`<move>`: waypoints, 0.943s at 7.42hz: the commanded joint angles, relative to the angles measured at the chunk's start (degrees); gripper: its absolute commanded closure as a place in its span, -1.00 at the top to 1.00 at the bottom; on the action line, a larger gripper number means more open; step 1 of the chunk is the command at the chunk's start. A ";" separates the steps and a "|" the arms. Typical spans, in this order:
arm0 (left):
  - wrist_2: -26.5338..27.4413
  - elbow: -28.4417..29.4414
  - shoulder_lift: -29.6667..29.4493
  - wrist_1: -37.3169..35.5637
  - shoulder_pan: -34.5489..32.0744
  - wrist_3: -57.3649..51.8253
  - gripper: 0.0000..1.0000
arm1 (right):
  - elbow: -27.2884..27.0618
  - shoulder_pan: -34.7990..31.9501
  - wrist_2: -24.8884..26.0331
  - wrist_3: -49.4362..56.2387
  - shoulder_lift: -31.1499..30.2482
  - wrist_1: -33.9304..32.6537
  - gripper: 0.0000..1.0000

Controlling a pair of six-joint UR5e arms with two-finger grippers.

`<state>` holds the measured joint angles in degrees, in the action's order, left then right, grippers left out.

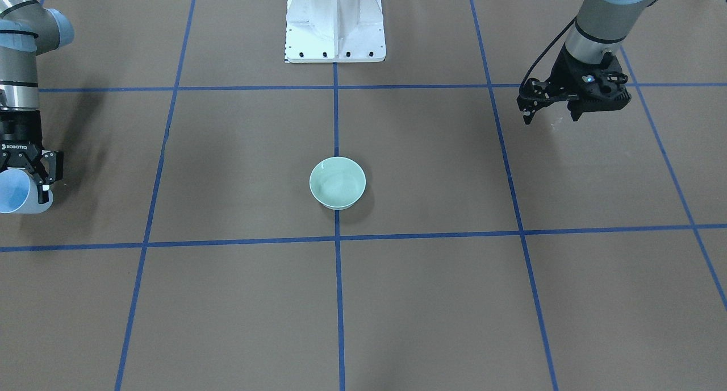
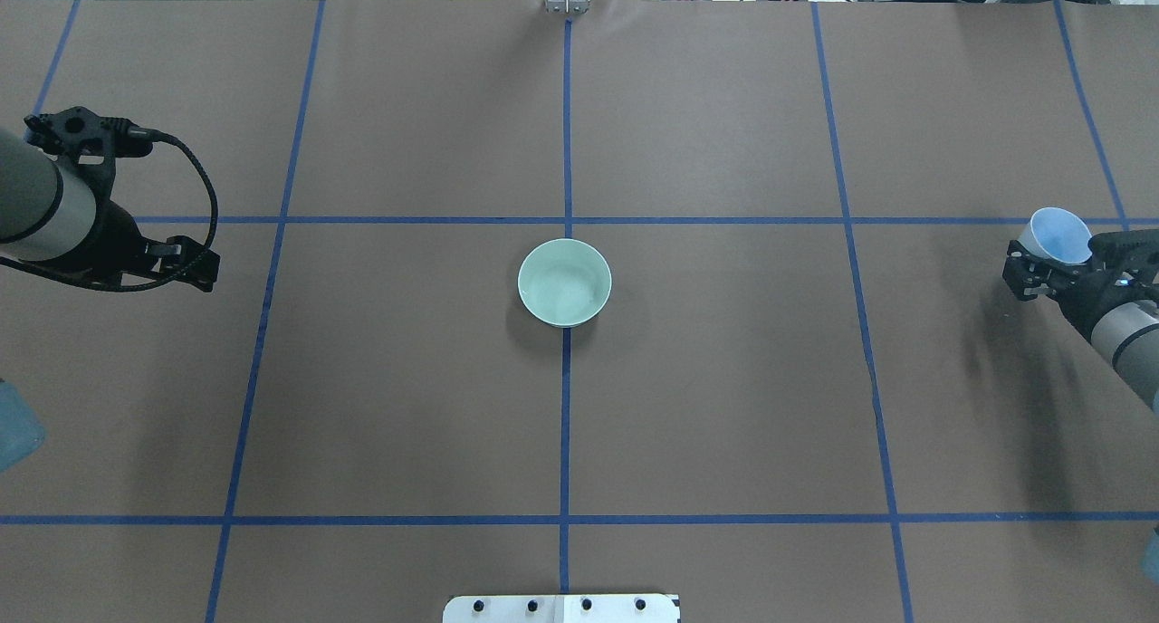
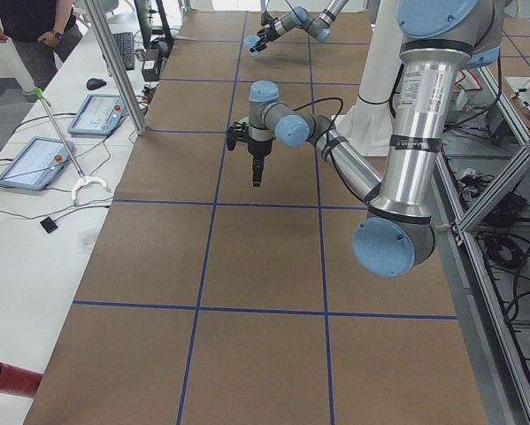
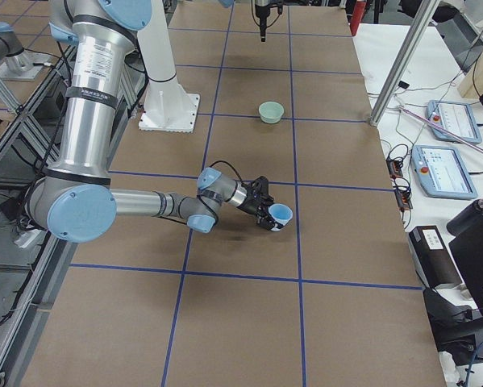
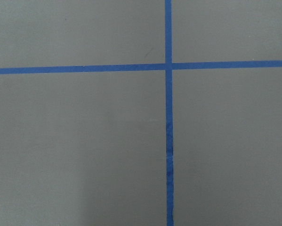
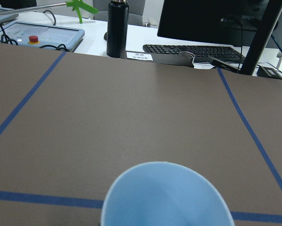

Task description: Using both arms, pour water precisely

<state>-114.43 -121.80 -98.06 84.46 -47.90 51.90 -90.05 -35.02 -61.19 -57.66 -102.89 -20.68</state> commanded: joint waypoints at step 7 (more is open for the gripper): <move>0.00 0.33 -0.12 -0.09 0.09 -0.05 1.00 | 1.27 1.89 2.04 0.09 -0.20 4.14 0.96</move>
<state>-114.43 -121.54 -98.17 84.39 -47.81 51.88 -89.28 -33.24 -59.36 -57.59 -102.93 -18.93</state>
